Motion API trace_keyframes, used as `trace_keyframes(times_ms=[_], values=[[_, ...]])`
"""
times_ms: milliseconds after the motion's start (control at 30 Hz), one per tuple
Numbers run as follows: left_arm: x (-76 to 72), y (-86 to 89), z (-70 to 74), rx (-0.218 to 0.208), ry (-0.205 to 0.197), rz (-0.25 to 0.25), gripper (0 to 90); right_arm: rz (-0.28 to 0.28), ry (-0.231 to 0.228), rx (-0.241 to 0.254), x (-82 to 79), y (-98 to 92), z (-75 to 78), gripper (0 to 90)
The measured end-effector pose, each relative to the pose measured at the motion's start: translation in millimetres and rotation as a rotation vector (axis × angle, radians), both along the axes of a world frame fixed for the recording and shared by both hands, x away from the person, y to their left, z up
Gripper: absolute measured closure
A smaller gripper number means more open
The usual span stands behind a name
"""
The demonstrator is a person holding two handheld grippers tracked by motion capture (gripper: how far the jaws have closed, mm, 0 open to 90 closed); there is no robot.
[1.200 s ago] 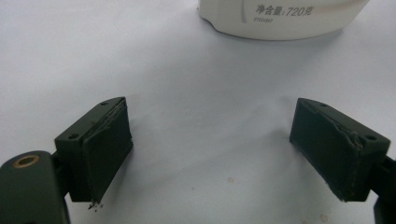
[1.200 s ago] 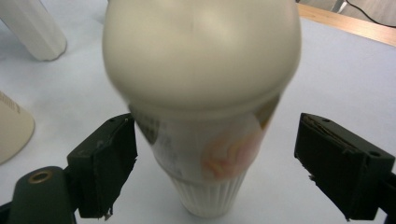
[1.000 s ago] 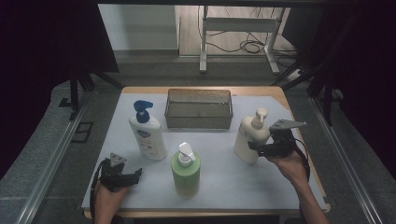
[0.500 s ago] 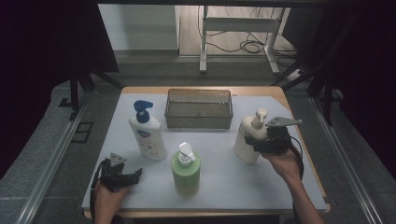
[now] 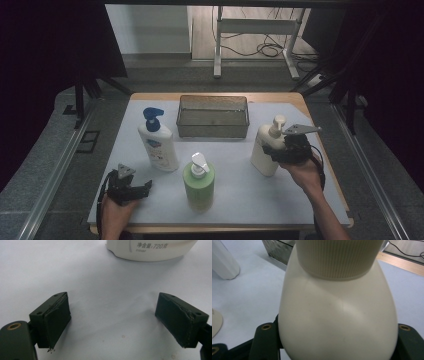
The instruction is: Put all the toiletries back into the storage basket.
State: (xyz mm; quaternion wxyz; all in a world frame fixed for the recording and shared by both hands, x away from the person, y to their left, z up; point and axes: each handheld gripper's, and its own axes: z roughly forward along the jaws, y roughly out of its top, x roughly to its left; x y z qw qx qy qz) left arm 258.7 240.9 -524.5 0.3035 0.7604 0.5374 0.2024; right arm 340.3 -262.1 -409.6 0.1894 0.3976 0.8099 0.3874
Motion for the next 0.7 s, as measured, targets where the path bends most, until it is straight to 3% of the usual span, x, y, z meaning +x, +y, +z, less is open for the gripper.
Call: trace_keyframes(times_ms=[367, 700], values=[[0.1, -0.1, -0.1, -0.002, -0.001, 0.002, 12.2, 0.012, -0.004, -0.016, 0.8, 5.4, 16.2, 37.9], [0.1, 0.2, -0.1, 0.0, -0.002, -0.002, 12.2, 0.046, -0.017, -0.002, 4.9, 26.9, 35.8, 37.9]])
